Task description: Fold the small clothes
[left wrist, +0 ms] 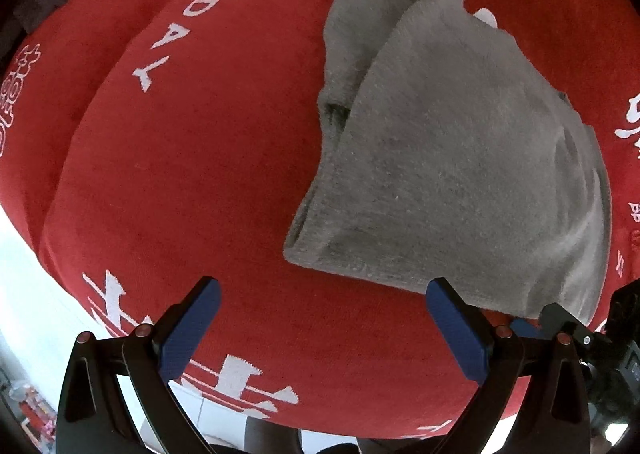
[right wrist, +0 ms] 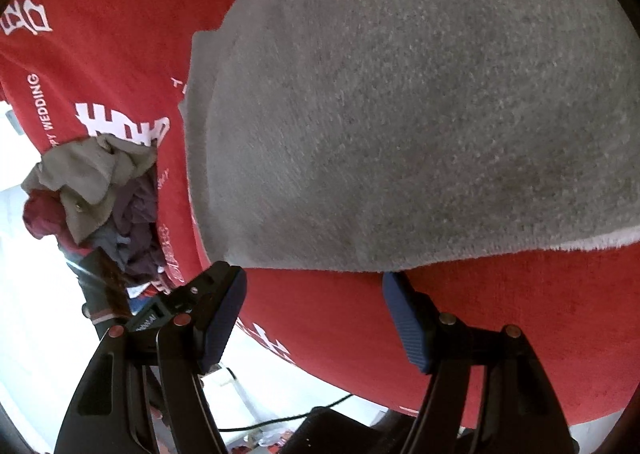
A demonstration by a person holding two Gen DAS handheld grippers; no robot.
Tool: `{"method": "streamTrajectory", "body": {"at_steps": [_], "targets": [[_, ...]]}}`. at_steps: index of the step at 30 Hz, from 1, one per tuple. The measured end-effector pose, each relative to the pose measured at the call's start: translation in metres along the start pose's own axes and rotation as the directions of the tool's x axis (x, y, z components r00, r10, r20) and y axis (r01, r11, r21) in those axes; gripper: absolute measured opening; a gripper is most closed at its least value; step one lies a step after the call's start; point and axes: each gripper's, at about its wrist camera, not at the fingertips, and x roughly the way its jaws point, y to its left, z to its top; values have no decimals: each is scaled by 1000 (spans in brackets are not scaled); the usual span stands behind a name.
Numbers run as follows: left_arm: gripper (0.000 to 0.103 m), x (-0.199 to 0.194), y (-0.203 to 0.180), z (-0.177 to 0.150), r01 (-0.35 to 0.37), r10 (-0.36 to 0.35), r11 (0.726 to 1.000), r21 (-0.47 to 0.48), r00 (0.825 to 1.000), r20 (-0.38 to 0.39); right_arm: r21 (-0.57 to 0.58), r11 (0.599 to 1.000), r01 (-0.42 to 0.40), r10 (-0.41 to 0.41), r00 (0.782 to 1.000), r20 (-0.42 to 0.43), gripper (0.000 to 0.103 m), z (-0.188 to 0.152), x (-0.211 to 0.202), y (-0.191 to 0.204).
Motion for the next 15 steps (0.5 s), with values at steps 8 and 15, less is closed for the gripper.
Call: {"method": "streamTrajectory", "body": {"at_steps": [8, 15], "targets": [[103, 6, -5, 2, -7, 7, 1000, 8, 1000, -4, 2, 1000, -29, 29, 1000, 8, 74, -1, -1, -4], [103, 7, -5, -2, 18, -18, 1000, 3, 1000, 6, 11, 998, -69, 68, 997, 21, 74, -1, 2, -6]]}}
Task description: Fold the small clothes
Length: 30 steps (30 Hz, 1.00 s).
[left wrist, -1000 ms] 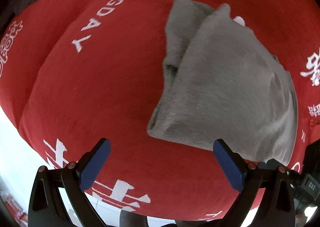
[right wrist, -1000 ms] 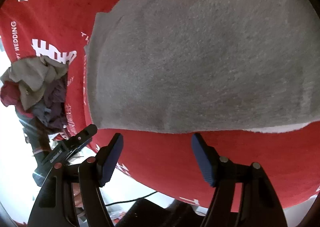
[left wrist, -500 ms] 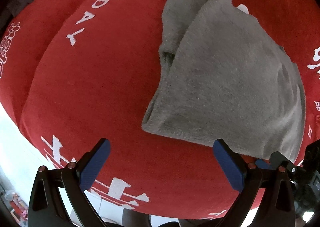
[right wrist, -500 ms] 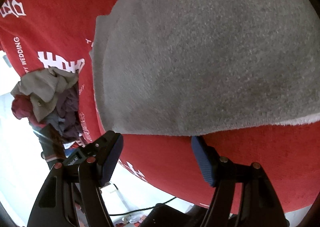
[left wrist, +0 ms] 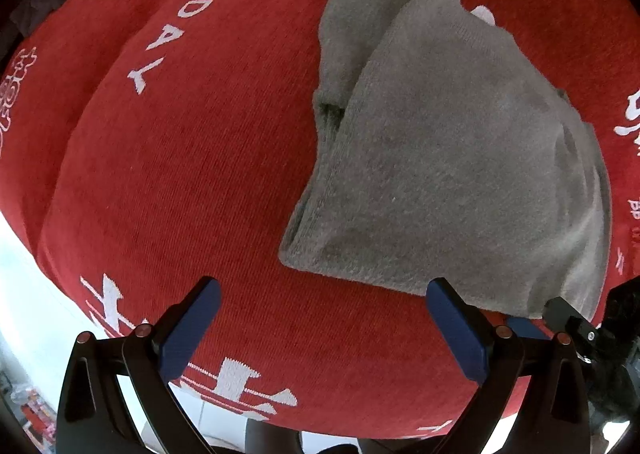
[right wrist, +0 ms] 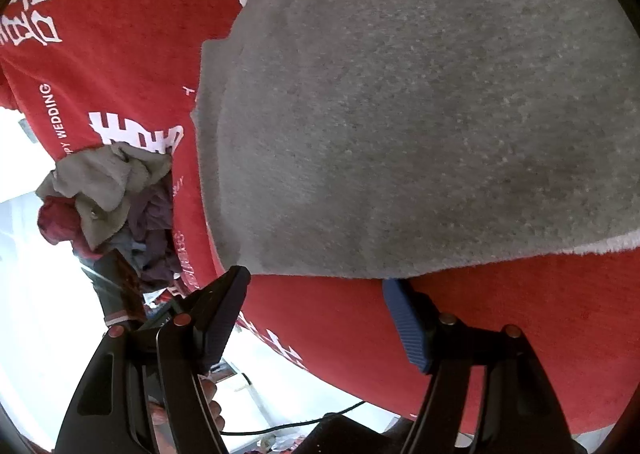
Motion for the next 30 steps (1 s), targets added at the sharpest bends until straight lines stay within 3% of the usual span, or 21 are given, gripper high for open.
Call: {"method": "streamTrajectory", "body": {"at_steps": [7, 14, 16, 18, 21, 24, 30], "targets": [[103, -3, 16, -1, 174, -173, 983, -53, 985, 9, 22, 998, -52, 52, 999, 13, 74, 2, 10, 0], [103, 2, 16, -4, 334, -337, 936, -111, 942, -5, 67, 990, -126, 123, 991, 43, 74, 9, 17, -1], [103, 1, 12, 0, 356, -359, 927, -120, 933, -2, 114, 980, -160, 155, 986, 56, 63, 13, 20, -4], [103, 1, 11, -2, 367, -371, 922, -126, 929, -3, 152, 974, -169, 162, 985, 60, 10, 15, 24, -6], [103, 2, 11, -5, 399, -403, 907, -136, 915, -2, 190, 957, -218, 207, 975, 77, 9, 18, 26, -9], [103, 2, 5, -4, 440, -443, 885, -150, 896, 14, 151, 951, -271, 260, 962, 86, 9, 21, 14, 0], [103, 1, -17, 9, 510, -506, 842, -176, 860, 72, 105, 954, -281, 276, 959, 60, 9, 26, 3, 12]]}}
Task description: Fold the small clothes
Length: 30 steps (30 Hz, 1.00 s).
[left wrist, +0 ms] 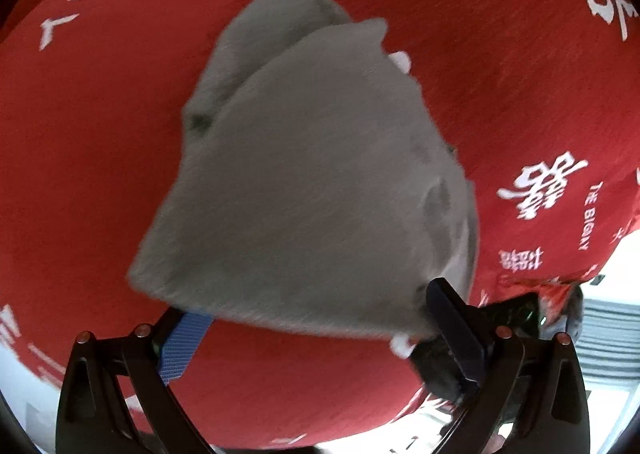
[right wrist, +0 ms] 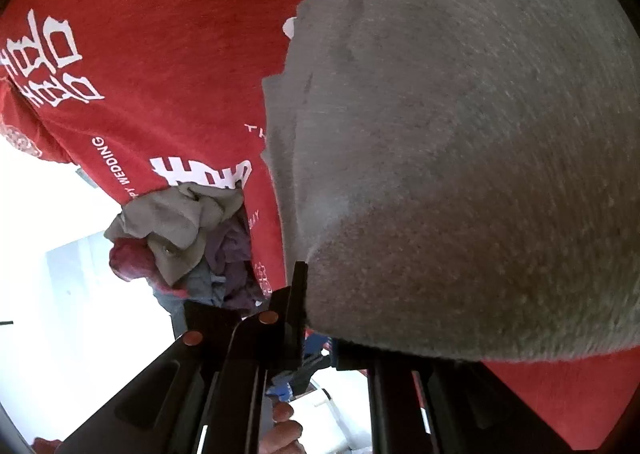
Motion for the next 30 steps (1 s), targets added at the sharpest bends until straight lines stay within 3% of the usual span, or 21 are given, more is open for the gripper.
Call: {"method": "streamTrajectory", "body": {"at_steps": [3, 9, 11, 12, 13, 16, 22, 26, 30], "targets": [[103, 8, -8, 10, 3, -3, 1000, -1, 999, 35, 0, 1000, 8, -8, 1000, -12, 9, -1, 2, 0], [103, 23, -27, 28, -111, 105, 992, 57, 989, 101, -29, 999, 33, -34, 999, -27, 9, -4, 5, 1], [96, 25, -31, 32, -181, 170, 980, 80, 977, 126, -43, 998, 40, -41, 999, -34, 9, -4, 4, 1], [82, 26, -30, 32, -215, 204, 973, 83, 971, 127, -48, 998, 45, -46, 998, -38, 9, -4, 4, 1], [61, 28, -28, 33, -263, 252, 961, 89, 960, 120, -57, 997, 52, -55, 998, -43, 9, -4, 4, 2], [37, 24, -26, 33, -299, 281, 945, 134, 950, 138, -80, 994, 81, -86, 994, -67, 9, -5, 5, 2], [34, 20, -37, 27, -355, 323, 907, 226, 931, 168, -151, 968, 200, -220, 967, -126, 21, -11, -6, 8], [34, 21, -33, 29, -350, 321, 914, 203, 933, 161, -246, 930, 274, -309, 944, -117, 53, -13, -23, 20], [34, 21, -34, 28, -353, 326, 915, 197, 932, 159, -310, 901, 304, -345, 934, -88, 54, -8, -36, 36]]}}
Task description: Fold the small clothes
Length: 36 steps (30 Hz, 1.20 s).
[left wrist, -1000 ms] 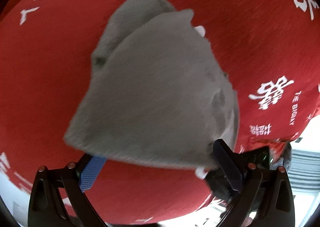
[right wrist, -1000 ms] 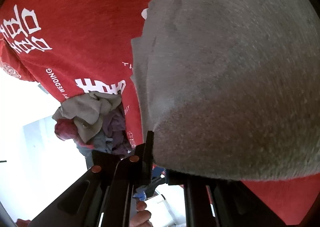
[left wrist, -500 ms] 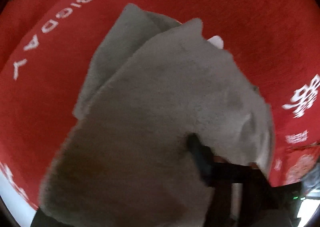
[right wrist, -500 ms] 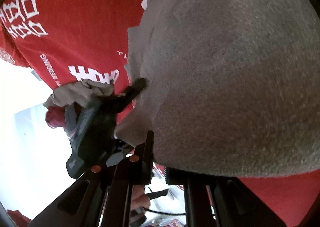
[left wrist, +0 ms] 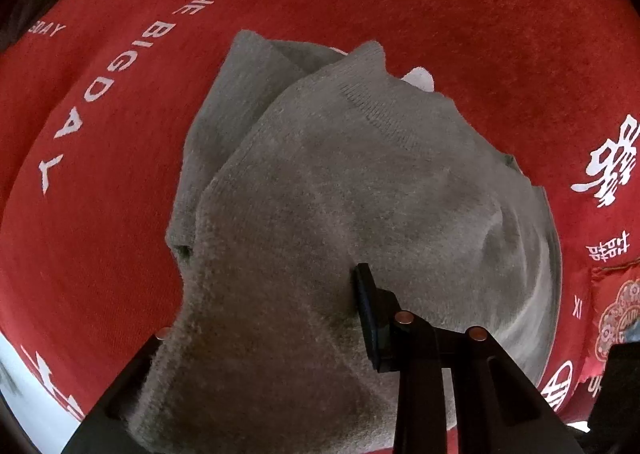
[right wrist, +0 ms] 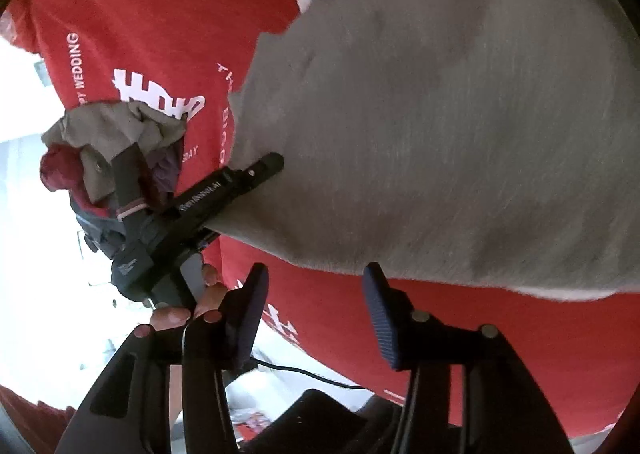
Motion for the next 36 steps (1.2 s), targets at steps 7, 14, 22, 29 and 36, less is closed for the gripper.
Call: {"method": "streamTrajectory", "body": {"at_steps": [7, 14, 22, 29, 36], "targets": [[35, -2, -1, -1, -6, 6, 1000, 4, 1000, -2, -56, 997, 62, -61, 998, 17, 54, 21, -4, 11], [50, -2, -1, -1, -5, 5, 1000, 10, 1000, -6, -68, 995, 78, -77, 997, 7, 54, 32, 3, 15], [29, -5, -10, -4, -50, 47, 993, 104, 998, 38, -93, 991, 99, -99, 995, 4, 54, 50, 4, 23], [23, -12, -66, -35, -319, 222, 822, 472, 942, 250, -164, 974, 156, -162, 987, -22, 58, 89, 7, 46], [23, -13, -77, -54, -407, 226, 673, 618, 908, 352, -268, 961, 61, -126, 965, -232, 82, 146, 50, 108]]}}
